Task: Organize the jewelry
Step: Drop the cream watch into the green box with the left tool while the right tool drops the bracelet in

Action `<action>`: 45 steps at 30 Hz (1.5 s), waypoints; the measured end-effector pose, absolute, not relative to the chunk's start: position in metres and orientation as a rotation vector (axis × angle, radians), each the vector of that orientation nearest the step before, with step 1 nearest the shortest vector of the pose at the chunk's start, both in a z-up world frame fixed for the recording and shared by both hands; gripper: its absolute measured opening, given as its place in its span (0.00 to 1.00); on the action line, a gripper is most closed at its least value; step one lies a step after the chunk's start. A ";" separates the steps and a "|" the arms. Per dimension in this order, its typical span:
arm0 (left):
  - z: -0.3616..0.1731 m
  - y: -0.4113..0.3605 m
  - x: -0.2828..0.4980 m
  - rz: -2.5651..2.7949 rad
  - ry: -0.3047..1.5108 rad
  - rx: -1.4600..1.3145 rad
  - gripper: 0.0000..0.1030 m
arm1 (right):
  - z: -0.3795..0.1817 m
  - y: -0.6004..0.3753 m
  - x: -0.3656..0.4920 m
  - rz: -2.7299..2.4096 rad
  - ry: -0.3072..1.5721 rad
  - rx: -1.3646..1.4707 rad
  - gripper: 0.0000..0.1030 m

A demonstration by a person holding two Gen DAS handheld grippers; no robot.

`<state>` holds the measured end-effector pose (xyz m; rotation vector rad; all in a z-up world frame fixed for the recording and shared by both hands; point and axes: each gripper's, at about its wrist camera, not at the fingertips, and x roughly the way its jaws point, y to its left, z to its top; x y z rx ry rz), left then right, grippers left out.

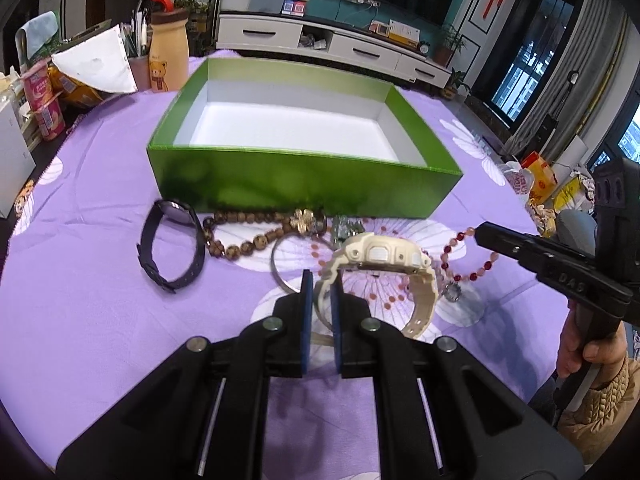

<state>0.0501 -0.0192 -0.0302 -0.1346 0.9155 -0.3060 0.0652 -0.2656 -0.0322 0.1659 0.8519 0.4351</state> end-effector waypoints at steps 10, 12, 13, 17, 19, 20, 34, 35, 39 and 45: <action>0.010 -0.011 0.076 -0.276 0.818 -0.114 0.08 | 0.025 -0.258 0.080 0.465 0.713 0.142 0.08; 0.019 -0.009 0.086 -0.263 0.795 -0.109 0.08 | 0.033 -0.257 0.087 0.458 0.688 0.133 0.08; 0.022 -0.009 0.091 -0.257 0.787 -0.108 0.08 | 0.036 -0.257 0.090 0.458 0.680 0.135 0.08; 0.028 -0.005 0.115 -0.227 0.775 -0.114 0.08 | 0.041 -0.255 0.108 0.450 0.663 0.142 0.08; 0.027 -0.005 0.127 -0.208 0.774 -0.109 0.08 | 0.041 -0.252 0.117 0.445 0.665 0.142 0.08; 0.026 -0.005 0.136 -0.192 0.775 -0.102 0.08 | 0.040 -0.250 0.122 0.442 0.665 0.138 0.08; -0.017 -0.015 0.205 -0.112 0.873 -0.048 0.17 | -0.001 -0.224 0.180 0.418 0.785 0.134 0.09; -0.017 -0.016 0.206 -0.107 0.874 -0.048 0.26 | -0.003 -0.224 0.181 0.409 0.790 0.133 0.12; -0.013 -0.013 0.205 -0.091 0.850 -0.043 0.52 | -0.005 -0.232 0.178 0.374 0.782 0.154 0.32; 0.002 0.001 0.190 -0.080 0.813 -0.075 0.60 | 0.001 -0.248 0.159 0.362 0.761 0.168 0.35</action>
